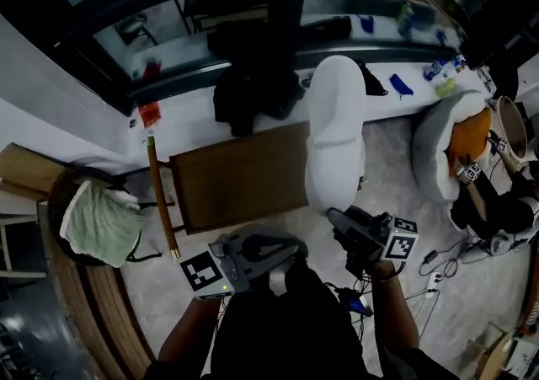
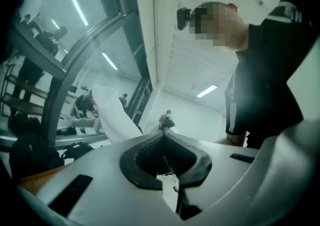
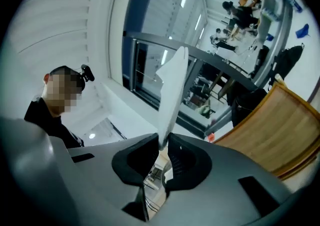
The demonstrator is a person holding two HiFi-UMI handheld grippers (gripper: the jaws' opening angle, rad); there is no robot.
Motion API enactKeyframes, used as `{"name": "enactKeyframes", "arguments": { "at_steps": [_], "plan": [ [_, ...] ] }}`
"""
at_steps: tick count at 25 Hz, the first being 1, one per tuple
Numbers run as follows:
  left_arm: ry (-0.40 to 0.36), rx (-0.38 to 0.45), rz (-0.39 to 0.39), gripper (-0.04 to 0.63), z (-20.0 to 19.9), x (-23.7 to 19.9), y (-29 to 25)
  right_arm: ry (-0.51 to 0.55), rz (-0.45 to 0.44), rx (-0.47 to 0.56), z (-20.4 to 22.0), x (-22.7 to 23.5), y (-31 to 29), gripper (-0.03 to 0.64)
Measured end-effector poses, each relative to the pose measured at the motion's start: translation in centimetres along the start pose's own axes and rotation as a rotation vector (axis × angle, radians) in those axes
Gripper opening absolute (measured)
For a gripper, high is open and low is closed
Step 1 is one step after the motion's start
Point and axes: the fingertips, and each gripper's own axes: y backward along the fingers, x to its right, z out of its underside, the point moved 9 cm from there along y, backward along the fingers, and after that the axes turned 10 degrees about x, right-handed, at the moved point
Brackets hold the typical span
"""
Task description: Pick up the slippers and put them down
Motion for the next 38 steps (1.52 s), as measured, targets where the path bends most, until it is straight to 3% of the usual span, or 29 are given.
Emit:
{"name": "enactKeyframes", "arguments": {
  "at_steps": [4,9,18,22,38],
  "plan": [
    [0.015,0.002,-0.136,0.011,3.9,-2.9,0.6,-0.076,0.056,-0.029,2.3,5.0,1.5,0.063],
    [0.004,-0.127,-0.217,0.011,9.7,-5.8,0.7,-0.147,0.132,-0.067,5.7,10.7,3.6,0.063],
    [0.088,-0.173,-0.175,0.011,17.3,-5.8,-1.0,-0.226,0.191,-0.074,8.9,18.2,6.3,0.063],
    [0.090,-0.203,-0.143,0.012,19.6,-6.1,-1.9,-0.254,0.227,-0.074,9.2,20.7,7.2,0.063],
    [0.117,-0.213,-0.145,0.011,22.7,-8.4,-2.2,-0.369,0.300,-0.053,11.2,24.2,8.6,0.064]
  ]
}}
